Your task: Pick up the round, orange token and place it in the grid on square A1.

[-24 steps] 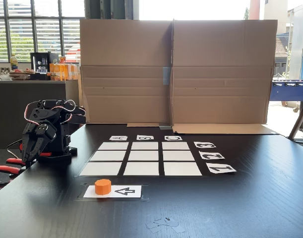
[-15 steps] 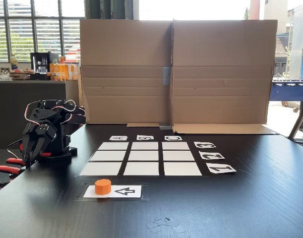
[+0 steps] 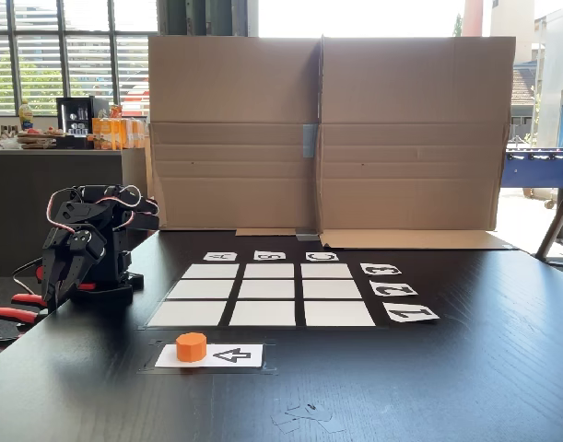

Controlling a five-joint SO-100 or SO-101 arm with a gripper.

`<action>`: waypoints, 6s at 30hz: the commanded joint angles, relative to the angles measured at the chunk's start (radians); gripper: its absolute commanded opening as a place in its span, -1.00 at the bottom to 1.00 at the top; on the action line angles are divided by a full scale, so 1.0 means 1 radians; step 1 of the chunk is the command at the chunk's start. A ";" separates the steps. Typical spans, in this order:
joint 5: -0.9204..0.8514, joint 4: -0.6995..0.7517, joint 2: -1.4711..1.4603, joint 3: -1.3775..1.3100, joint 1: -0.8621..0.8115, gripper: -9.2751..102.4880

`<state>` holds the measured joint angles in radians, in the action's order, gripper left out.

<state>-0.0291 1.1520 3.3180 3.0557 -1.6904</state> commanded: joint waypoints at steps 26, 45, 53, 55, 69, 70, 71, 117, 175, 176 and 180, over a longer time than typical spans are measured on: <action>-0.025 0.178 -1.020 -0.902 0.077 -0.51; 0.103 0.341 -1.647 -1.459 0.368 -0.42; 0.135 0.341 -1.824 -1.628 0.437 -0.37; 0.146 0.341 -1.858 -1.663 0.454 -0.33; 0.181 0.339 -2.060 -1.841 0.565 -0.27; 0.183 0.341 -2.080 -1.859 0.568 -0.26; 0.183 0.341 -2.097 -1.873 0.571 -0.26; 0.198 0.357 -2.470 -2.206 0.684 -0.16; 0.198 0.374 -2.560 -2.209 0.736 -0.49; 0.198 0.374 -2.562 -2.209 0.738 -0.48; 0.199 0.374 -2.562 -2.209 0.738 -0.36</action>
<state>0.1657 1.5294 0.7532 0.8698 -0.9618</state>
